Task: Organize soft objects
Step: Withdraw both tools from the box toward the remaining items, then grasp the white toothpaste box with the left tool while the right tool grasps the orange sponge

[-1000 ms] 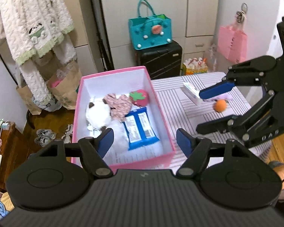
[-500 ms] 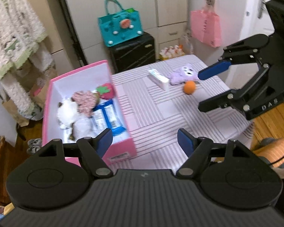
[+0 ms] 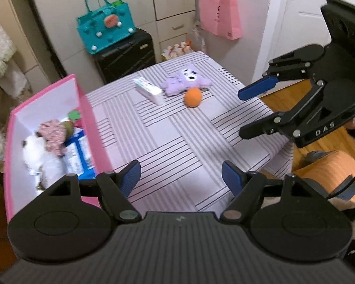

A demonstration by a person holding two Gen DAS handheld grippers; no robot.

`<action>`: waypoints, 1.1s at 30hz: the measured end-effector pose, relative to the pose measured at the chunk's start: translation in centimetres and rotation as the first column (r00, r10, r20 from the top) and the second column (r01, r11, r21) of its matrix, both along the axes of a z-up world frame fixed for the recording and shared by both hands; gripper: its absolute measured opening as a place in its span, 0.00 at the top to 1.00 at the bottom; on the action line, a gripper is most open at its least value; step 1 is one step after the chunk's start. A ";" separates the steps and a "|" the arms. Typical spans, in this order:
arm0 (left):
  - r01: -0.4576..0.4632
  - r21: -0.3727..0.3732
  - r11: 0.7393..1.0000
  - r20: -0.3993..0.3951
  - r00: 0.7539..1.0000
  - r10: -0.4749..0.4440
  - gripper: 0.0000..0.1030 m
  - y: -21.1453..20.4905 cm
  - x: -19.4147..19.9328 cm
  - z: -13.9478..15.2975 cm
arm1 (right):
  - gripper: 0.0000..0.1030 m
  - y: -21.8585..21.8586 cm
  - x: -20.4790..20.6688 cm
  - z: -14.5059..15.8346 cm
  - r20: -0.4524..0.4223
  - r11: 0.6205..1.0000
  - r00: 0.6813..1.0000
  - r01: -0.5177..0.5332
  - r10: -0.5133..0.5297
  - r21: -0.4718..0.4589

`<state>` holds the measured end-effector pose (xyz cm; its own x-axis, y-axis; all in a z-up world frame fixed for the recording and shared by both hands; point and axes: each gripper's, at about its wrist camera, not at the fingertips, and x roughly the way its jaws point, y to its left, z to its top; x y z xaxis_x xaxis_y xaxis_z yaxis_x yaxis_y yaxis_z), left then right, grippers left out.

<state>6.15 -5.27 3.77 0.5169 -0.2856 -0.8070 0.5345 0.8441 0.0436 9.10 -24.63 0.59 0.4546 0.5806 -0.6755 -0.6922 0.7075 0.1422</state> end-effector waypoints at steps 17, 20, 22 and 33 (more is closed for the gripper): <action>-0.066 -0.162 0.985 0.046 0.996 0.074 0.28 -2.8 6.4 -5.3 | 0.36 -2.2 3.9 -7.2 0.037 0.997 0.997 0.067 -0.069 0.031; -0.096 -0.188 0.978 0.054 0.993 0.108 0.28 -3.1 7.8 -6.1 | 0.36 -2.3 4.7 -8.1 0.070 0.996 0.994 0.084 -0.086 0.043; -0.114 -0.195 0.974 0.072 0.989 0.130 0.29 -3.4 8.7 -6.5 | 0.36 -2.3 5.0 -8.8 0.115 0.994 0.988 0.102 -0.107 0.051; -0.229 -0.212 0.950 0.136 0.956 0.261 0.40 -6.0 15.7 -9.0 | 0.30 -2.5 8.8 -11.6 0.132 0.969 0.960 0.243 -0.248 0.056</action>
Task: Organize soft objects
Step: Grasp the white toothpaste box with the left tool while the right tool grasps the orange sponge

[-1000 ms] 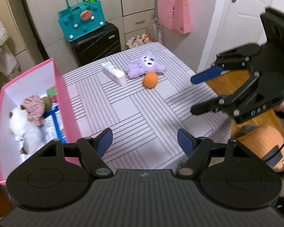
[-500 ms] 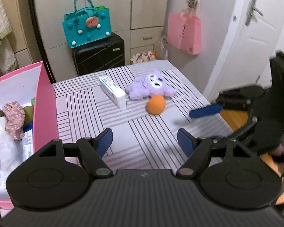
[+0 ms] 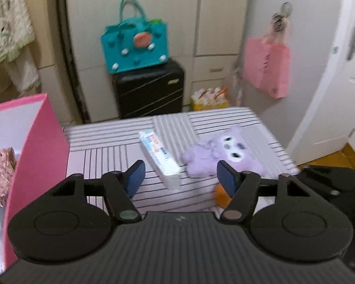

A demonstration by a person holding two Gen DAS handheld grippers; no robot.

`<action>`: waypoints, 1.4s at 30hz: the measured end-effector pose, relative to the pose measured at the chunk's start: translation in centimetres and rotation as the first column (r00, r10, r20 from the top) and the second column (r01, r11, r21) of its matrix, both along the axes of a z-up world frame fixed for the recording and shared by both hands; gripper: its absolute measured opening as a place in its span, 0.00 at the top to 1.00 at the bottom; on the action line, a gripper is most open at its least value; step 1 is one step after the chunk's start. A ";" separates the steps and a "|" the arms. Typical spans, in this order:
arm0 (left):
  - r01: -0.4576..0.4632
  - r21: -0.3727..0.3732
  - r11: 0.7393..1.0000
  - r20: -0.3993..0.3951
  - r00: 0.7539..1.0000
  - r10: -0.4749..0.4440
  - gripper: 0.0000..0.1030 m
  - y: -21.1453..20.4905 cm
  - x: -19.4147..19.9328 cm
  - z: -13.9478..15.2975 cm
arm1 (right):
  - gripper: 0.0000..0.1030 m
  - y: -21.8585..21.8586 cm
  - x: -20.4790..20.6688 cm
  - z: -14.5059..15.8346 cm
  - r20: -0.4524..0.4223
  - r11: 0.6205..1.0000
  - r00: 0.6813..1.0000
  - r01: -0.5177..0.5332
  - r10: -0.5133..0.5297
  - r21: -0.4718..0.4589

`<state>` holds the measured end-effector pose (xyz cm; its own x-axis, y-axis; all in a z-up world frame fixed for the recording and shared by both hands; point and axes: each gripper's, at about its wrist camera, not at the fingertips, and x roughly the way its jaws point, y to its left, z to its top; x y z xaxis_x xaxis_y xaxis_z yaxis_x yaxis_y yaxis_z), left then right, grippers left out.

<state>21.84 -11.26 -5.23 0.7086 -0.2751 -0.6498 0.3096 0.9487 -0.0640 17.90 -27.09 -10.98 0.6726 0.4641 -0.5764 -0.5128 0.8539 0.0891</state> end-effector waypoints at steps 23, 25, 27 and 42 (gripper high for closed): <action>-0.164 -0.062 0.984 -0.174 0.973 0.151 0.67 0.1 6.8 -5.9 | 0.45 0.9 1.8 -1.3 -0.010 0.995 0.995 0.101 -0.101 -0.010; -0.156 -0.074 0.985 -0.190 0.972 0.140 0.70 0.0 6.8 -6.1 | 0.47 0.6 1.8 -1.4 -0.015 0.995 0.995 0.103 -0.103 0.006; -0.154 -0.067 0.986 -0.186 0.973 0.140 0.79 -0.2 6.9 -6.2 | 0.48 0.4 1.7 -1.4 -0.015 0.994 0.994 0.105 -0.105 0.016; -0.151 -0.074 0.986 -0.154 0.978 0.139 0.81 0.9 2.3 -5.0 | 0.49 0.1 -0.9 -0.2 0.001 0.997 0.997 0.079 -0.079 0.021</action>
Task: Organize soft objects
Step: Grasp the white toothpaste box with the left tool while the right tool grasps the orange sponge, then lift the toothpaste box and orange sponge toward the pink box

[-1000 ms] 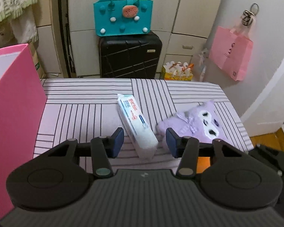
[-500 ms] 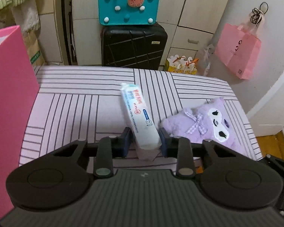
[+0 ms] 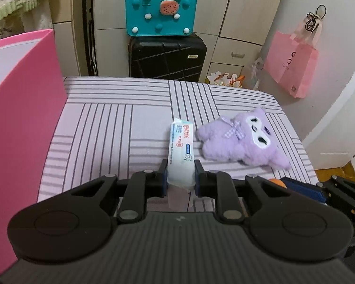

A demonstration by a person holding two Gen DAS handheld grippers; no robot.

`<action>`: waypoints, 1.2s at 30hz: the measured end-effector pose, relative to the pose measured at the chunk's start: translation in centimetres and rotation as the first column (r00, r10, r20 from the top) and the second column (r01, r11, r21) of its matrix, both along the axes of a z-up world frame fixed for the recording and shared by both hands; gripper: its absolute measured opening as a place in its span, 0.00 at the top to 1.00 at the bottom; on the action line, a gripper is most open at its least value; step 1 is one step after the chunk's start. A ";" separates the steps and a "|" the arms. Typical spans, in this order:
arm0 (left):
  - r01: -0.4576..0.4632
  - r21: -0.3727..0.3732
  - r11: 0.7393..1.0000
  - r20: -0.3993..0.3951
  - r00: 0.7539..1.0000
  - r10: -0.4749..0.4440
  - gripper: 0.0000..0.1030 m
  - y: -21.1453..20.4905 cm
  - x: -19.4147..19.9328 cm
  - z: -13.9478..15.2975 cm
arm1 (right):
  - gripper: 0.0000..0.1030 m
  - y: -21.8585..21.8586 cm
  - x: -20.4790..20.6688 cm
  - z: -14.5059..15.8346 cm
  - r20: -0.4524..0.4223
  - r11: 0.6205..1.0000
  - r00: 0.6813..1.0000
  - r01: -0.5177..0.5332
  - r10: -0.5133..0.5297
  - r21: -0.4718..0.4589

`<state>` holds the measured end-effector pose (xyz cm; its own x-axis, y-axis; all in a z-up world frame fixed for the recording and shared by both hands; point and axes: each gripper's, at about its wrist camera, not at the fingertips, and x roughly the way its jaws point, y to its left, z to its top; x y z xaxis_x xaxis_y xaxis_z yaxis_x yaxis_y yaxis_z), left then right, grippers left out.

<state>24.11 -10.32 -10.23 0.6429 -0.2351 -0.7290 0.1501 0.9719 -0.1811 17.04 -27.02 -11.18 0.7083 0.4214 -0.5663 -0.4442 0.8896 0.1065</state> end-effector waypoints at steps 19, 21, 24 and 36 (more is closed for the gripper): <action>0.079 0.060 0.995 0.000 0.997 -0.079 0.82 1.7 -7.1 2.3 | 0.49 0.4 -3.0 1.2 -0.050 0.999 0.998 -0.047 0.047 0.005; 0.095 0.086 0.992 -0.004 0.995 -0.095 0.82 1.9 -7.9 2.7 | 0.49 0.5 -3.3 1.2 -0.069 0.998 0.996 -0.059 0.059 0.013; 0.117 0.102 0.988 -0.011 0.993 -0.117 0.82 2.4 -8.8 3.2 | 0.49 0.6 -3.7 1.3 -0.089 0.997 0.993 -0.071 0.073 0.022; 0.239 0.118 0.964 -0.052 0.971 -0.235 0.82 3.3 -11.9 5.9 | 0.49 1.4 -5.4 4.1 -0.191 0.979 0.962 -0.179 0.194 0.094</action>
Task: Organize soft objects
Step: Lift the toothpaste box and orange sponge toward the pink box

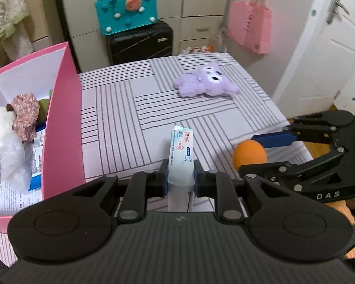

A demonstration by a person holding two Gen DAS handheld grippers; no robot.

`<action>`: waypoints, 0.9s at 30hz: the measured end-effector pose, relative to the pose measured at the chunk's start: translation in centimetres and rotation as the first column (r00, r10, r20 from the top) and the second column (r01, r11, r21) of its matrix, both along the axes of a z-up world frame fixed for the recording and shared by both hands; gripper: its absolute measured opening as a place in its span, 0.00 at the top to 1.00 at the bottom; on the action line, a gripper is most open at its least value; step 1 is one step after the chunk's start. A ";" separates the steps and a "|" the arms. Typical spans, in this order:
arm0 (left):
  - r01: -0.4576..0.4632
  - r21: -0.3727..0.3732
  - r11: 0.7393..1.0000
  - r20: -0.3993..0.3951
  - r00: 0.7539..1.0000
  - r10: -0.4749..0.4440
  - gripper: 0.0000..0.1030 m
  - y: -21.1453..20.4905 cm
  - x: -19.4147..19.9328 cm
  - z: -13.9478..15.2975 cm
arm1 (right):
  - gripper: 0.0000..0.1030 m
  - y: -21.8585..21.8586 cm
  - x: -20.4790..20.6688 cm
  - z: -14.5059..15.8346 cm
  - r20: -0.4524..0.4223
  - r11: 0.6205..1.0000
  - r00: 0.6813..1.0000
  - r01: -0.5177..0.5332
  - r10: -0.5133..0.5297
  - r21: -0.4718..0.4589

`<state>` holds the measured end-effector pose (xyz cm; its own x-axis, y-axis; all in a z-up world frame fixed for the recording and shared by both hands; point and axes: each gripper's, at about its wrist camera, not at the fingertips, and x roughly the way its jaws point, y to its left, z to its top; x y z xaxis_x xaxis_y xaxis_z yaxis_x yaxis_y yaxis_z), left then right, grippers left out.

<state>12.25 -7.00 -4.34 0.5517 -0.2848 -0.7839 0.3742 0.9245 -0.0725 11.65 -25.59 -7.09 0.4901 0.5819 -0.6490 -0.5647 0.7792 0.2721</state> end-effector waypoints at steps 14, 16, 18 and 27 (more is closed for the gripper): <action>0.065 -0.001 0.998 0.024 0.998 -0.065 0.82 3.6 -4.4 4.8 | 0.49 3.7 -2.2 4.8 0.002 0.988 0.989 -0.148 0.148 -0.033; 0.042 -0.006 0.999 0.044 0.998 -0.042 0.82 4.9 -5.1 5.7 | 0.48 4.4 -2.2 5.4 0.014 0.986 0.987 -0.161 0.161 -0.036; 0.020 -0.013 1.000 0.063 0.998 -0.019 0.82 6.2 -5.6 6.5 | 0.48 5.3 -2.2 5.9 0.028 0.984 0.984 -0.174 0.176 -0.039; -0.108 -0.018 0.994 0.165 0.980 0.109 0.82 11.8 -7.3 9.7 | 0.48 8.6 -1.6 8.4 0.077 0.971 0.968 -0.235 0.237 -0.037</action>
<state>5.00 4.79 5.40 0.7018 -0.2224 -0.6768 0.2790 0.9599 -0.0261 10.09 -16.99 1.32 0.3922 0.6699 -0.6304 -0.7526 0.6278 0.1989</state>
